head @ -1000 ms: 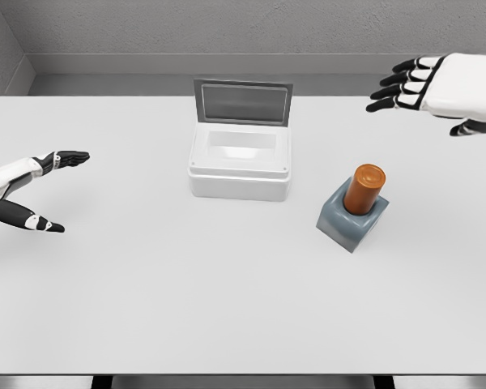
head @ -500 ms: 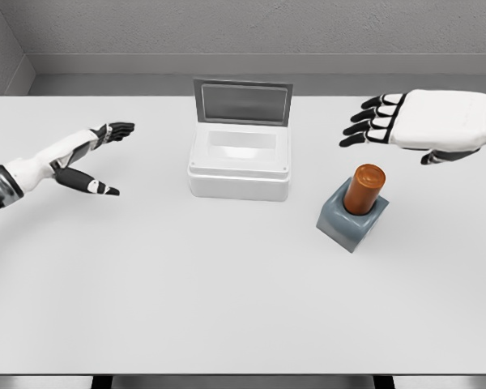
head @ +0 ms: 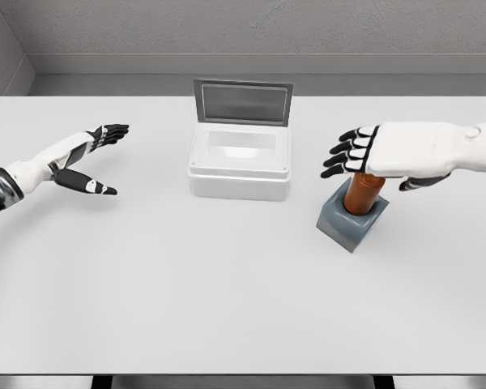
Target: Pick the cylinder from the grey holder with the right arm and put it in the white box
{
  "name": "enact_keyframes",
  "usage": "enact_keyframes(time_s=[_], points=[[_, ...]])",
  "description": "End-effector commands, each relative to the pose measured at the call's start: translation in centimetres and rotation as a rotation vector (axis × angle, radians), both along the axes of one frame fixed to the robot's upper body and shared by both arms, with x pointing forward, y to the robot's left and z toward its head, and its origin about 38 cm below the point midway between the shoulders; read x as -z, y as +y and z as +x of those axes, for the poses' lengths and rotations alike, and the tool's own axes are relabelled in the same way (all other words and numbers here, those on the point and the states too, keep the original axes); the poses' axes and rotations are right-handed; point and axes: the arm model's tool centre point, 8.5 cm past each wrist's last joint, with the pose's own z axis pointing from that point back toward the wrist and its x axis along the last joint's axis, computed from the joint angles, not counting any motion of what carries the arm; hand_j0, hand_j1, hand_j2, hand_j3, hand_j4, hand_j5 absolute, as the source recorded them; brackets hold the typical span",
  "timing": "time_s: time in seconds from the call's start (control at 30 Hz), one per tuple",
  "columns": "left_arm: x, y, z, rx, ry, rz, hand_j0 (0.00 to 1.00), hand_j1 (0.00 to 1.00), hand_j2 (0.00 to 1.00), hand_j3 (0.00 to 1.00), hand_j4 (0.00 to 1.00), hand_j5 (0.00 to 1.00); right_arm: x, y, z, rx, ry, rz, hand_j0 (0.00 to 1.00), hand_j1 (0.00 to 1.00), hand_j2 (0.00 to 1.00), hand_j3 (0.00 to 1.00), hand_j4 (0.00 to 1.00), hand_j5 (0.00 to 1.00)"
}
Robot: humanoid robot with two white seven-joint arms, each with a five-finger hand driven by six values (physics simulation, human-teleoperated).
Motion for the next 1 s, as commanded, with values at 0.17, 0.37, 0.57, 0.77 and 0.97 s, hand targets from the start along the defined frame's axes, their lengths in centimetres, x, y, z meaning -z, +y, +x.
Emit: enact_keyframes(time_s=[0.17,0.37,0.57,0.77,0.97], points=[[0.4,-0.8,-0.2,0.023,-0.002,-0.003,1.00,1.00,1.00,1.00,1.00,1.00,1.3,-0.5,0.3,0.019,0.017,-0.037,1.00,1.00,1.00,1.00,1.00,1.00],[1.0,-1.4,-0.2,0.027,0.014,-0.011,1.00,1.00,1.00,1.00,1.00,1.00,2.1,0.3,0.3,0.000,0.026,-0.042,1.00,1.00,1.00,1.00,1.00,1.00],[0.9,-1.2,-0.2,0.022,0.015,-0.012,1.00,1.00,1.00,1.00,1.00,1.00,2.4,0.5,0.4,-0.003,0.033,-0.040,1.00,1.00,1.00,1.00,1.00,1.00],[1.2,-1.0,-0.2,0.013,0.023,-0.013,1.00,1.00,1.00,1.00,1.00,1.00,2.6,-0.2,0.9,0.024,0.030,-0.054,1.00,1.00,1.00,1.00,1.00,1.00],[1.1,-1.0,-0.1,0.014,0.021,-0.011,1.00,1.00,1.00,1.00,1.00,1.00,3.1,1.0,0.9,-0.003,0.040,-0.041,1.00,1.00,1.00,1.00,1.00,1.00]])
